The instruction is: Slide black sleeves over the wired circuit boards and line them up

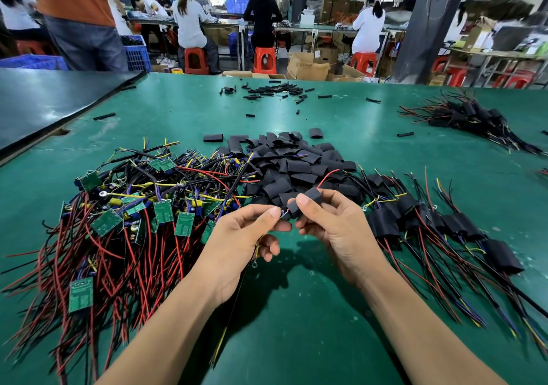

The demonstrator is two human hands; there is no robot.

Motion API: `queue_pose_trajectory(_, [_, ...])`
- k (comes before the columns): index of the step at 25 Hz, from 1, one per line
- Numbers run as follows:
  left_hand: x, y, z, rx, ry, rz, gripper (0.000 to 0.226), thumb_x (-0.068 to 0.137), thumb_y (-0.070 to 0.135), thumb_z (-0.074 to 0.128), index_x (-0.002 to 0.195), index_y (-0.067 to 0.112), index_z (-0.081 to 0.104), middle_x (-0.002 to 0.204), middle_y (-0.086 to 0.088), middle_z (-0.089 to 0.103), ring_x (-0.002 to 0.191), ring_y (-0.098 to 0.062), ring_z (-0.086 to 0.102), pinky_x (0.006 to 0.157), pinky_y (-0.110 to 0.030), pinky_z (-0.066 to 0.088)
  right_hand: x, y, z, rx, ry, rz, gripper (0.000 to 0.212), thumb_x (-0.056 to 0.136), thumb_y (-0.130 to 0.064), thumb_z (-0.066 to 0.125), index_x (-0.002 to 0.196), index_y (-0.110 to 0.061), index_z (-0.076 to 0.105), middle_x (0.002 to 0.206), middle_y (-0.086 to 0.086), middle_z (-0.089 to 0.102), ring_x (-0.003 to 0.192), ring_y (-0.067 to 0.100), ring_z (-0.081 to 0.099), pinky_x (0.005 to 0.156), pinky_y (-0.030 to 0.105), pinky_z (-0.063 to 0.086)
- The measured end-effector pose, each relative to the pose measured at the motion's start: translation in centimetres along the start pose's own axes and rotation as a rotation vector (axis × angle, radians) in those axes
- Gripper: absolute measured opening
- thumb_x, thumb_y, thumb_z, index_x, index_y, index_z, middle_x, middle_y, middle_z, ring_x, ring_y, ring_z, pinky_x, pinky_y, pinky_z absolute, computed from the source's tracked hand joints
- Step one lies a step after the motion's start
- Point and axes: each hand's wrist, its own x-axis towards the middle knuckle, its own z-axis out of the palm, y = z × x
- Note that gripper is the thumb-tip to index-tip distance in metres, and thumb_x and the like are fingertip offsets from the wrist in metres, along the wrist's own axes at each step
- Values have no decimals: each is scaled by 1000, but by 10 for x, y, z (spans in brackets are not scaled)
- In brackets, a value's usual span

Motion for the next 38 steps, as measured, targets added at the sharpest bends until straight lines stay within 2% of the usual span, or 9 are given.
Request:
queue_pose_trajectory(5, [0,0,2,8,-9,7,15,94,14,61,100,2,67,86,-14,74,49,-16,52,46,-22,43,-1,0,1,45,-30,19,55,68,-29,81,108,-1,56,95,17,76,62,19,67,60,25,55])
queue_pose_trajectory(14, [1,-3,0,42,52,65,13,91,15,66,93,3,66,80,-9,73,47,-17,51,44,-22,41,0,4,-1,-46,-70,14,49,68,-33,81,101,-7,56,70,8,70,61,17,65,59,25,54])
queue_pose_trajectory(17, [0,-4,1,58,20,90,9,90,13,67,88,5,65,79,-11,73,46,-17,51,44,-22,41,0,6,-2,-54,-66,-5,54,70,-32,81,107,-2,57,79,13,74,64,20,65,63,26,55])
queue_pose_trajectory(21, [-1,-1,0,7,-14,68,16,89,18,67,97,4,68,84,-12,74,49,-17,53,47,-22,43,0,8,-1,7,-85,-2,65,69,-30,85,116,3,55,95,17,76,68,19,65,67,26,55])
queue_pose_trajectory(27, [-1,-1,3,22,14,11,31,81,26,72,97,1,62,81,-11,74,45,-15,53,43,-22,41,0,5,-1,-30,-133,-14,46,73,-30,81,104,-5,58,102,15,76,65,15,61,59,24,50])
queue_pose_trajectory(30, [0,1,1,-76,-40,-80,17,86,9,68,101,3,69,82,-13,72,52,-15,58,50,-21,48,3,3,-5,21,-82,28,30,82,-18,73,108,-8,61,100,16,75,61,13,60,57,22,49])
queue_pose_trajectory(33, [1,2,-2,-84,-10,-90,15,87,-2,65,100,2,72,68,-9,65,52,-14,59,52,-20,50,4,2,-9,-32,-70,79,16,93,-6,64,107,-13,66,106,29,69,61,15,56,57,23,47])
queue_pose_trajectory(35, [0,2,0,-71,15,-73,11,84,-3,68,94,0,71,65,-8,64,50,-14,58,50,-20,49,3,1,-9,-68,-92,90,15,95,-5,61,107,-14,66,112,33,67,62,17,55,58,24,48])
queue_pose_trajectory(38, [-1,1,2,-65,59,-38,6,83,-4,68,88,0,69,63,-9,65,50,-14,61,52,-20,52,2,4,-4,-74,-118,88,15,99,-9,58,109,-15,66,110,29,69,63,17,56,58,24,49])
